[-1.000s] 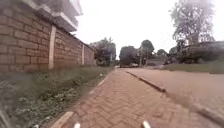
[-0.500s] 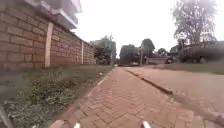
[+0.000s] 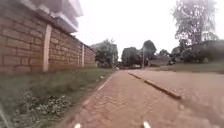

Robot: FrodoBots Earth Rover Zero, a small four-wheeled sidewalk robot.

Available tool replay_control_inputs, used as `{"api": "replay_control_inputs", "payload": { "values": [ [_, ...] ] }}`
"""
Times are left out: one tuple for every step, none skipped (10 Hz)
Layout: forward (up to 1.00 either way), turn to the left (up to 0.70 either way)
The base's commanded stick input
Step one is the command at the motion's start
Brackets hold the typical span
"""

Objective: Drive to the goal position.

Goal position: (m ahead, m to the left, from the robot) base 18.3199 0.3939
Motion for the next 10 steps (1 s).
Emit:
{"api": "replay_control_inputs", "payload": {
  "values": [
    [0.5,0.15],
    [0.5,0.11],
    [0.5,0.08],
    [0.5,0.07],
    [0.5,0.12],
    [0.5,0.08],
    [0.5,-0.21],
    [0.5,-0.5],
    [0.5,-0.5],
    [0.5,-0.1]
  ]
}}
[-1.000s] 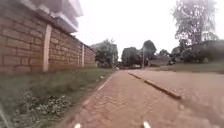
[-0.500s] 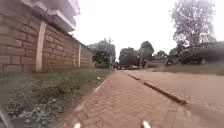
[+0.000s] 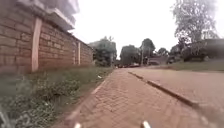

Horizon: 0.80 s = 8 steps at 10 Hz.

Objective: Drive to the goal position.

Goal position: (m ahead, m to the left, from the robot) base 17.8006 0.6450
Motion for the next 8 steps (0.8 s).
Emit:
{"api": "replay_control_inputs", "payload": {
  "values": [
    [0.5,0.07],
    [0.5,0.07],
    [0.5,0.13],
    [0.5,0.09],
    [0.5,0.05],
    [0.5,0.0],
    [0.5,0.0],
    [0.5,0.0]
  ]
}}
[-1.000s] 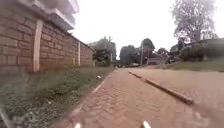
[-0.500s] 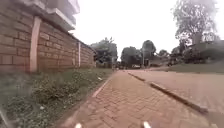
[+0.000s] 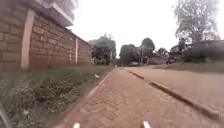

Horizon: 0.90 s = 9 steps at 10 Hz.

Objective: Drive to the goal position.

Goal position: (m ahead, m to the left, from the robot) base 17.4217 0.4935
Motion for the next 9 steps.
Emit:
{"api": "replay_control_inputs", "payload": {
  "values": [
    [0.5,0.0],
    [0.5,0.0],
    [0.5,0.0],
    [0.5,-0.34],
    [0.5,0.09],
    [0.5,0.05],
    [0.5,0.0],
    [0.5,0.0],
    [0.5,0.0]
  ]
}}
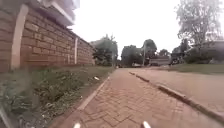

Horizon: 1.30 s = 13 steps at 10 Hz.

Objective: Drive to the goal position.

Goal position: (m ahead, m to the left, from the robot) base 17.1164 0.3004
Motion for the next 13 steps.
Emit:
{"api": "replay_control_inputs", "payload": {
  "values": [
    [0.5,0.0],
    [0.5,0.0],
    [0.5,0.0],
    [0.5,0.0],
    [0.5,0.04],
    [0.5,-0.06],
    [0.5,-0.46],
    [0.5,-0.5],
    [0.5,-0.48],
    [0.5,-0.15],
    [0.5,0.15],
    [0.5,0.12],
    [0.5,0.0]
  ]
}}
